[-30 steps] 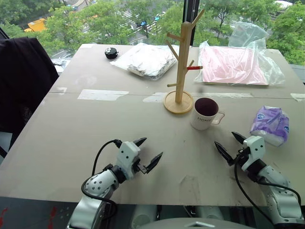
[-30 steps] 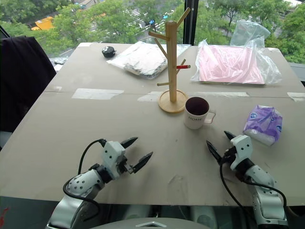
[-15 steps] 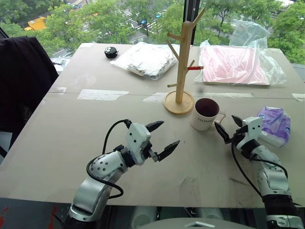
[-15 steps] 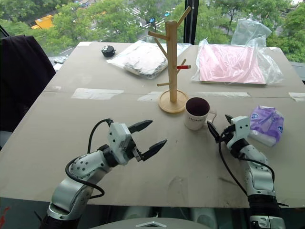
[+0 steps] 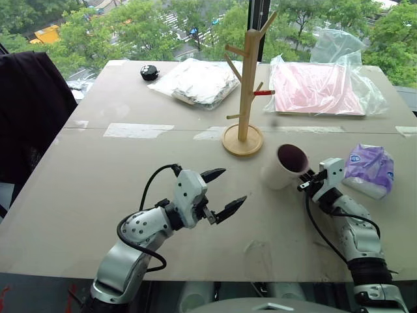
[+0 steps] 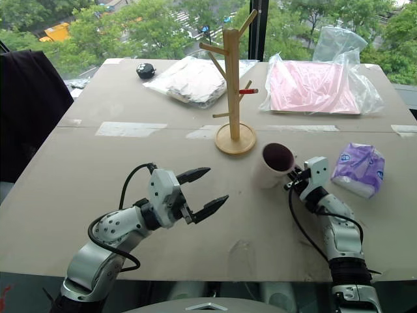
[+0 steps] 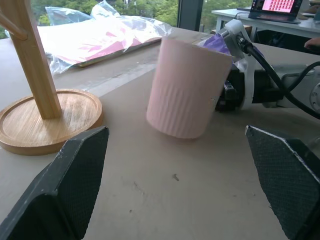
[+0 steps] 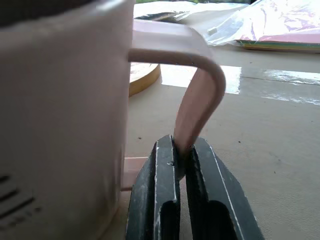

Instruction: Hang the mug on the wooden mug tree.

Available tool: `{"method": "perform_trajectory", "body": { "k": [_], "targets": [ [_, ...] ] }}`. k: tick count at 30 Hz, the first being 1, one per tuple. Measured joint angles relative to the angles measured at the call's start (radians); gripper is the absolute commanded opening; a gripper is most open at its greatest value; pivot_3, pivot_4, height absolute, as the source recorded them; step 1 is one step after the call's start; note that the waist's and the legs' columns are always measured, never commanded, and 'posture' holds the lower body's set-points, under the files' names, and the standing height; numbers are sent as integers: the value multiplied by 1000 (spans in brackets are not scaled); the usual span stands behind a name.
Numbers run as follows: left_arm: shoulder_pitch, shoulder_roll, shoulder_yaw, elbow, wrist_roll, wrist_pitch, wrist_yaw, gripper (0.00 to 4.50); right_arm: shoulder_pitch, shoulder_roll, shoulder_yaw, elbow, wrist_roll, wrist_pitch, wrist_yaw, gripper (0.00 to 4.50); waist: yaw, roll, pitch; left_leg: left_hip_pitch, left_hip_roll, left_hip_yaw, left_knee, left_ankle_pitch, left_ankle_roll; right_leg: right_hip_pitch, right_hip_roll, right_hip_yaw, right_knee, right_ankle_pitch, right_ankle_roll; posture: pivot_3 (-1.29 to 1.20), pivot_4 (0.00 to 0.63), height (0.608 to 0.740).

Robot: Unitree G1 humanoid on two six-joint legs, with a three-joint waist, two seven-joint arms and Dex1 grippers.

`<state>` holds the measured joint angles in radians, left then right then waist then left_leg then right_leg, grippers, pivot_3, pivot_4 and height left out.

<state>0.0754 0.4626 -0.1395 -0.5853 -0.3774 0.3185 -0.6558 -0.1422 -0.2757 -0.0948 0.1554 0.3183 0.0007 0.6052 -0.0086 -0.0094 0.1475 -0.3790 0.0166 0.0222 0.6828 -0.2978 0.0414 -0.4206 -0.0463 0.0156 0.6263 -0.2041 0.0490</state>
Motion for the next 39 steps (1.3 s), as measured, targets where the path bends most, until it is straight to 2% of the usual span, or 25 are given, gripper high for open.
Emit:
{"method": "perform_trajectory", "body": {
  "k": [4,7,10,13,17,21,26,33,39],
  "targets": [
    [0,-23,-5,0,-1,-4,11,4500,-37,-72,9,-2,-7,36,34,95,-2,1,1,0,-1,0,0,0,0,0,0,0,0,0,0,0,150,740],
    [-12,-78,-2,1,-6,-15,46,4500,-109,-212,39,-19,-27,62,137,95,-2,2,4,0,-2,0,1,0,0,0,-1,0,0,0,0,0,150,740],
    [-47,-123,6,5,-7,-47,66,4500,-243,-348,60,-23,-30,102,267,95,-5,2,5,0,-5,-1,1,0,0,0,-1,0,0,0,0,0,150,740],
    [-88,-173,17,9,-4,-103,87,4500,-459,-438,86,48,-41,96,408,95,-7,2,7,0,-5,-1,1,0,0,0,0,-1,0,0,0,0,150,740],
    [-119,-200,24,14,16,-132,126,4500,-599,-449,130,148,-66,40,512,95,-2,1,7,-1,-5,-3,0,0,0,1,0,-2,-1,2,2,0,150,740],
    [-169,-259,8,17,52,-131,202,4500,-799,-426,222,380,-151,-66,635,95,-3,2,11,-1,-6,0,1,0,0,1,-3,0,-2,3,4,0,150,740],
    [-160,-293,-18,12,81,-127,262,4500,-965,-386,245,579,-205,-187,702,95,-3,1,12,-2,-4,-2,-1,0,0,0,-4,-2,-2,3,4,0,150,740],
    [-111,-296,-20,10,83,-150,280,4500,-1049,-307,247,663,-227,-208,746,95,-4,2,13,-4,-3,-1,-1,0,-1,-3,-7,-3,-1,3,4,0,150,740],
    [-114,-294,-13,14,82,-159,283,4500,-1083,-284,276,663,-286,-156,701,95,-3,3,13,-4,-4,-1,-1,1,-1,-3,-9,-3,-1,1,1,0,150,740]
  ]
}}
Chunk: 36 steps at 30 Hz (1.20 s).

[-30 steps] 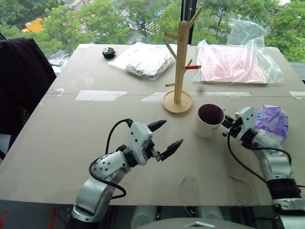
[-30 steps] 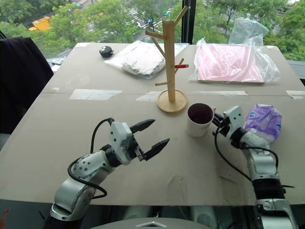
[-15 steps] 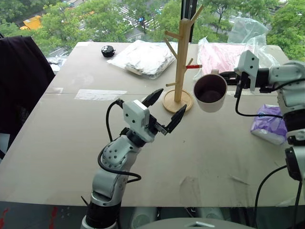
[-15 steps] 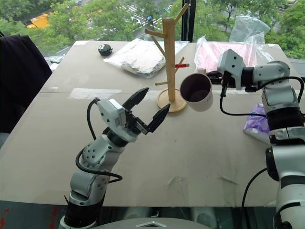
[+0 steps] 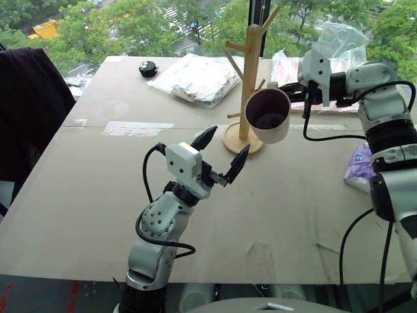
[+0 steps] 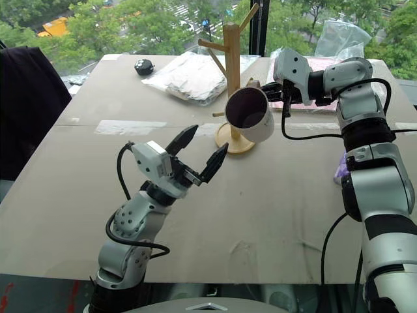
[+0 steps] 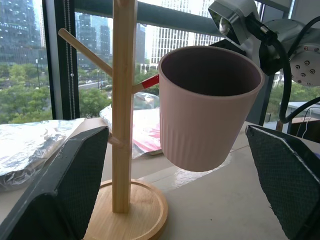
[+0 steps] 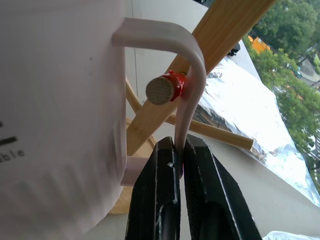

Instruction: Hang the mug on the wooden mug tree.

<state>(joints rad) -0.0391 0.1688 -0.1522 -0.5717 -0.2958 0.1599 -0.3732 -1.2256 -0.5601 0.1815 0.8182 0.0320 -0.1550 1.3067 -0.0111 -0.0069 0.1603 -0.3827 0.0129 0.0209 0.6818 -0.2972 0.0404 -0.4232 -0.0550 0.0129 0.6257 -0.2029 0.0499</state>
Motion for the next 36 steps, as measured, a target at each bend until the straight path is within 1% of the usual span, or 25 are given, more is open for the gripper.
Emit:
{"method": "perform_trajectory", "body": {
  "k": [2,3,6,7,10,15,18,19,21,22,23,25,26,27,30,32,34,36],
  "targets": [
    [-3,0,0,9,-1,-1,-1,4500,-13,0,3,-3,-23,17,-17,95,0,0,0,0,0,0,0,0,0,0,0,0,0,0,0,0,150,740],
    [-4,0,0,15,-2,-2,-2,4500,-18,0,3,-6,-31,19,-30,335,0,0,0,0,0,0,0,0,0,0,0,0,0,0,0,0,150,740],
    [-11,0,0,27,-3,-5,-5,4500,-20,1,3,-15,-52,19,-54,1369,0,0,0,0,0,-1,0,0,0,0,0,0,0,0,0,0,150,740],
    [-12,-1,0,29,-3,-5,-5,4500,-20,2,3,-15,-55,19,-60,1913,0,0,0,0,0,0,0,0,0,0,0,0,0,0,0,0,150,740],
    [-16,-1,-1,32,-4,-6,-6,4500,-21,2,0,-14,-60,20,-96,3252,-1,0,0,0,0,0,0,0,0,0,0,0,0,0,0,0,150,740],
    [-16,2,-3,32,-6,-6,-7,4500,-19,-27,-17,-18,-52,62,-108,3252,2,0,0,-1,0,-1,0,0,0,0,0,0,0,0,0,0,150,740],
    [8,15,0,30,-12,-6,-14,4500,51,-72,-66,-107,-9,118,-100,3252,3,0,0,-1,0,-1,0,0,1,0,-2,0,-1,0,1,0,150,740],
    [23,26,0,30,-13,-6,-20,4500,97,-85,-87,-160,15,152,-96,3252,5,0,0,-1,0,-2,0,0,1,0,-2,1,-1,0,1,0,150,740],
    [97,81,14,36,-12,-4,-45,4500,289,-115,-137,-328,87,269,-92,3252,5,-1,0,-2,0,-2,-2,-1,1,0,-5,0,-2,2,3,0,150,740],
    [116,96,18,40,-9,-4,-50,4500,350,-126,-144,-377,99,299,-92,3252,7,0,0,-2,0,-2,-2,-1,1,0,-5,0,-2,1,3,0,150,740],
    [148,119,30,49,-5,-4,-61,4500,460,-144,-151,-463,116,341,-94,3252,9,0,0,-1,0,-3,-3,-1,1,0,-5,-1,-2,1,3,0,150,740],
    [195,146,52,74,-2,-16,-80,4500,621,-145,-165,-588,142,412,-120,3252,10,0,0,-1,0,-3,-4,-1,1,-1,-5,-1,-1,1,3,0,150,740],
    [222,162,62,92,-2,-26,-98,4500,715,-125,-181,-675,173,458,-150,3252,7,0,0,-1,0,-2,-4,-1,1,-1,-5,0,-1,1,2,0,150,740],
    [240,174,68,111,-2,-40,-116,4500,793,-100,-190,-748,202,498,-179,3521,1,0,0,0,0,-1,-4,-1,1,-1,-4,0,0,0,0,0,150,740],
    [274,187,76,137,-9,-59,-150,4500,939,-31,-213,-916,267,570,-271,4464,-4,1,1,2,0,0,-3,-1,1,0,1,0,0,-1,-1,0,150,740],
    [310,167,96,153,-47,-50,-155,4500,1020,40,-240,-1002,300,600,-368,4464,-3,0,0,3,1,0,0,-1,1,1,3,0,1,-1,-1,0,150,740],
    [331,157,109,157,-73,-30,-154,4500,1060,66,-244,-1022,298,592,-420,4464,-2,0,0,3,1,0,2,-1,1,2,3,0,1,-1,0,0,150,740],
    [357,156,114,167,-82,-14,-154,4500,1137,108,-255,-1036,270,511,-490,4464,3,-2,-1,3,0,-1,3,-1,1,2,4,-1,1,-1,0,0,150,740]
  ]
}}
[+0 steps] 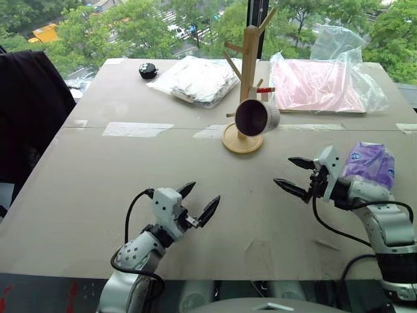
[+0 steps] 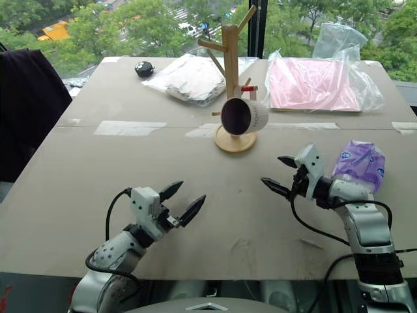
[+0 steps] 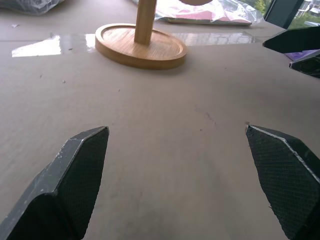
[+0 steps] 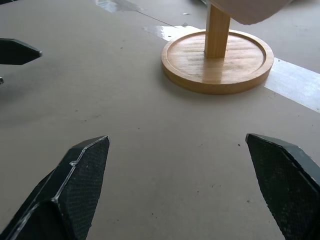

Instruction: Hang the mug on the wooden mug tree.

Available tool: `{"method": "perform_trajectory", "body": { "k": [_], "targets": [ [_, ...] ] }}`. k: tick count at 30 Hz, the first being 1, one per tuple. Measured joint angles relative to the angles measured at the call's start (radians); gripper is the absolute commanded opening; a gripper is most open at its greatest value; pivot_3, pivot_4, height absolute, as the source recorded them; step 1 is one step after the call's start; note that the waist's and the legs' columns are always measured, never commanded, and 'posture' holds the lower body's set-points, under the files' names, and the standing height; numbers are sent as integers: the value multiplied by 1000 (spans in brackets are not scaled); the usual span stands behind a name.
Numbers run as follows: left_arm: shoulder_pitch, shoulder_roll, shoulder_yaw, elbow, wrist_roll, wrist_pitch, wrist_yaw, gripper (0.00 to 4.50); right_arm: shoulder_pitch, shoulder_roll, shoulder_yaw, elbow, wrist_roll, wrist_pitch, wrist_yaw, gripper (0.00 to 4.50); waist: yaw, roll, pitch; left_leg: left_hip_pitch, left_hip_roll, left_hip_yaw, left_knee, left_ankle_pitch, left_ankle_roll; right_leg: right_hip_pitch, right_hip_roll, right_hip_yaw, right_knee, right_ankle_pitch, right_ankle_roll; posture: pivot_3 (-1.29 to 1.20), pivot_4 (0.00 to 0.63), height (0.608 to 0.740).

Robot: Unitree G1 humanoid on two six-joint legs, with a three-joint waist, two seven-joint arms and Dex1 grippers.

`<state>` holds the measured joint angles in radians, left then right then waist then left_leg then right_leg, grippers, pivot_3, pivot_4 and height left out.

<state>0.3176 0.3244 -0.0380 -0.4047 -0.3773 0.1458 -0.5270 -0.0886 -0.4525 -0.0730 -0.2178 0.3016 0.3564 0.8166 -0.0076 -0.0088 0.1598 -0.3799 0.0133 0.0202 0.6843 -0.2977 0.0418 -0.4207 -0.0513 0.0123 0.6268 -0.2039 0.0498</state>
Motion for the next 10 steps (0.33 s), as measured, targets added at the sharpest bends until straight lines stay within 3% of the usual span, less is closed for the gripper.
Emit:
{"method": "perform_trajectory", "body": {
  "k": [7,10],
  "targets": [
    [-103,24,-2,89,69,-14,-10,4500,277,71,-13,-14,-37,-218,-82,4464,14,0,-1,0,-1,0,-1,0,0,0,3,1,0,0,0,0,150,740],
    [-131,33,-6,104,95,-39,-18,4500,307,87,-13,-14,-44,-261,-105,4464,2,0,-1,1,0,1,0,0,0,0,2,2,0,0,0,0,150,740]
  ]
}}
